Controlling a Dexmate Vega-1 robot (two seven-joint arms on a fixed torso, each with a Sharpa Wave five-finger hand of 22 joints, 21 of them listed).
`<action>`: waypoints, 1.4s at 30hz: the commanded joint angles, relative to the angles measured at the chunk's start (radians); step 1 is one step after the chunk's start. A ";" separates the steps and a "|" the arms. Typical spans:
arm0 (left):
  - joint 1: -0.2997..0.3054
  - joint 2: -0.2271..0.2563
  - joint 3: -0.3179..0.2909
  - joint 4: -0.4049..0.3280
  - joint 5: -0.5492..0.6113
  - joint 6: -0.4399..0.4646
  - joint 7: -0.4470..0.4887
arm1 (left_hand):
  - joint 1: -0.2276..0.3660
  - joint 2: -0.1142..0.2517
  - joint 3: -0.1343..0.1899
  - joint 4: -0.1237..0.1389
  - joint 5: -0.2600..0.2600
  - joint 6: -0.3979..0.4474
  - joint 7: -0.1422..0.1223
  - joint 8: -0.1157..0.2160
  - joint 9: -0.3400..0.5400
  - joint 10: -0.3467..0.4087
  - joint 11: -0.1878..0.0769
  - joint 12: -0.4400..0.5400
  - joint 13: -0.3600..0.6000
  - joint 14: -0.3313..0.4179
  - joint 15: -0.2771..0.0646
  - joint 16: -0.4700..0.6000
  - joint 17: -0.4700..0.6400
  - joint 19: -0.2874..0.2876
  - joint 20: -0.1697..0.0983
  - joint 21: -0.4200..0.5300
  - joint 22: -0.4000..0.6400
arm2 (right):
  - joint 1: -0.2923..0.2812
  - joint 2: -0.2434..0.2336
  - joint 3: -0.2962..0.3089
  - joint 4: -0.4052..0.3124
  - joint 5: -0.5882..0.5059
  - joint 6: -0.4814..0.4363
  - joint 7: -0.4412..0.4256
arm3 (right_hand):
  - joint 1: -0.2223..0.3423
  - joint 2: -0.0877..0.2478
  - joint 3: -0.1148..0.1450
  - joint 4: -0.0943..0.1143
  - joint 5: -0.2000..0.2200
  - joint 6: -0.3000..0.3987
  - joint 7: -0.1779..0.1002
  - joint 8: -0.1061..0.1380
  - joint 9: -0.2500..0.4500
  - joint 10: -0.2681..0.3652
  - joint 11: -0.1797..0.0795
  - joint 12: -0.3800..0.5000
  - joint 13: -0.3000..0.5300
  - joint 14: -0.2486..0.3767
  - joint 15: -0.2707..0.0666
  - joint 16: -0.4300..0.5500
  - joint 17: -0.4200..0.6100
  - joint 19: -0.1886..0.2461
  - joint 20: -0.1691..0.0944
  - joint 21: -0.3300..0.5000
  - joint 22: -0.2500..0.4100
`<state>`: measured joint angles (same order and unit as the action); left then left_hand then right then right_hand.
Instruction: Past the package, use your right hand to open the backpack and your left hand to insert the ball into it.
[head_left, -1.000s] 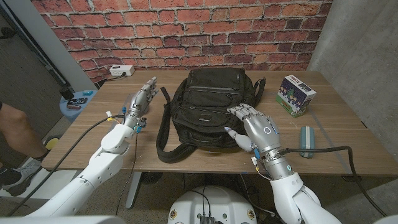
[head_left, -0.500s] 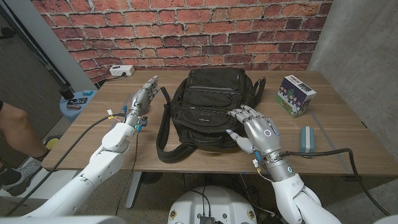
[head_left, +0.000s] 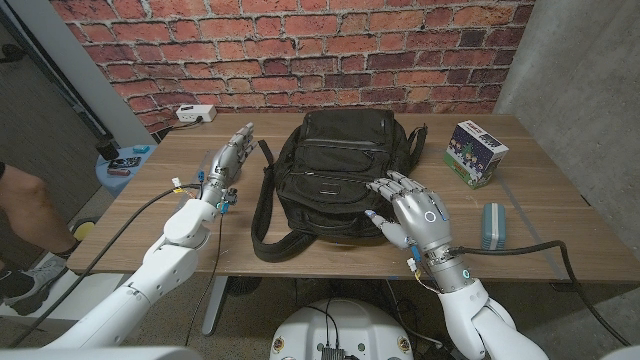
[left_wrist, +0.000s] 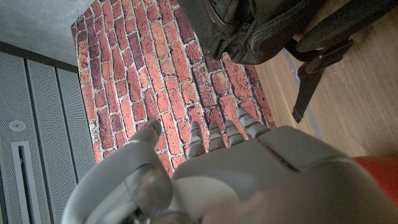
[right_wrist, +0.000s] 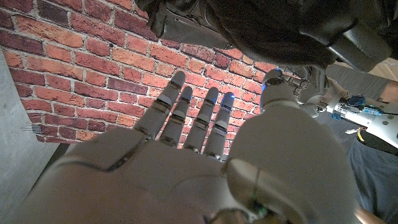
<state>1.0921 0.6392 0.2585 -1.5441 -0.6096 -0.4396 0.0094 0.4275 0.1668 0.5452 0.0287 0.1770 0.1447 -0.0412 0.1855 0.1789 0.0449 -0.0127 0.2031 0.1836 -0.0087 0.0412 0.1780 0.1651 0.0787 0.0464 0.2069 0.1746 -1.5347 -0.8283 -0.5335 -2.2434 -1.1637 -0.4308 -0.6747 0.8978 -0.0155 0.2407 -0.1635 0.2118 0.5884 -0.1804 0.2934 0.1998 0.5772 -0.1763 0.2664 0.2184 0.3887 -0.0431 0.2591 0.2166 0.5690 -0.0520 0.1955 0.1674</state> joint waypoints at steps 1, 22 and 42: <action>-0.008 -0.008 0.007 0.009 -0.001 -0.001 -0.008 | -0.008 0.002 0.007 0.000 -0.003 0.008 0.002 0.003 0.006 0.008 0.003 0.003 0.002 0.006 0.001 -0.001 0.003 0.009 0.002 -0.002 0.002 | 0.033 0.002 -0.032 0.058 -0.021 -0.010 -0.030 | 0.013 -0.005 0.007 0.002 0.010 0.011 -0.005 0.006 0.003 0.015 -0.002 0.006 0.001 0.019 -0.147 0.006 0.005 0.005 -0.036 0.000 0.004; -0.025 -0.014 0.015 0.022 -0.007 0.003 -0.019 | -0.012 0.003 0.011 -0.002 -0.003 0.010 0.005 0.003 0.006 0.011 0.003 0.003 0.002 0.008 0.003 -0.001 0.003 0.012 0.001 -0.003 0.002 | 0.096 0.002 -0.066 0.143 0.006 0.004 -0.099 | 0.011 -0.011 0.010 0.008 0.016 0.026 -0.005 0.006 0.002 0.026 -0.001 0.001 0.000 0.043 -0.161 0.011 0.010 0.011 -0.044 0.001 0.003; -0.022 -0.020 0.015 0.031 -0.012 0.003 -0.012 | -0.016 0.004 0.016 -0.004 -0.003 0.016 0.007 0.004 0.006 0.017 0.003 0.003 0.002 0.011 0.001 -0.001 0.003 0.015 0.002 -0.003 0.002 | 0.146 -0.004 -0.090 0.160 0.037 0.039 -0.113 | 0.013 -0.009 0.023 0.013 0.028 0.115 -0.013 0.032 0.002 0.119 0.009 0.027 0.006 0.093 -0.173 0.014 0.017 0.016 -0.050 0.000 0.004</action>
<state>1.0608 0.6247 0.2748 -1.5186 -0.6148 -0.4341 -0.0081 0.4194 0.1750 0.5549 0.0279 0.1770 0.1501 -0.0358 0.1855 0.1789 0.0501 -0.0071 0.2031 0.1836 -0.0049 0.0372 0.1780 0.1651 0.0823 0.0501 0.2033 0.1745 -1.4149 -0.8256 -0.6127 -2.0917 -1.1401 -0.4122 -0.7871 0.9030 -0.0207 0.2542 -0.1499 0.2350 0.6835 -0.1864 0.3132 0.2001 0.6801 -0.1685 0.2850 0.2202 0.4657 -0.0451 0.2666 0.2304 0.5746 -0.0573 0.1957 0.1676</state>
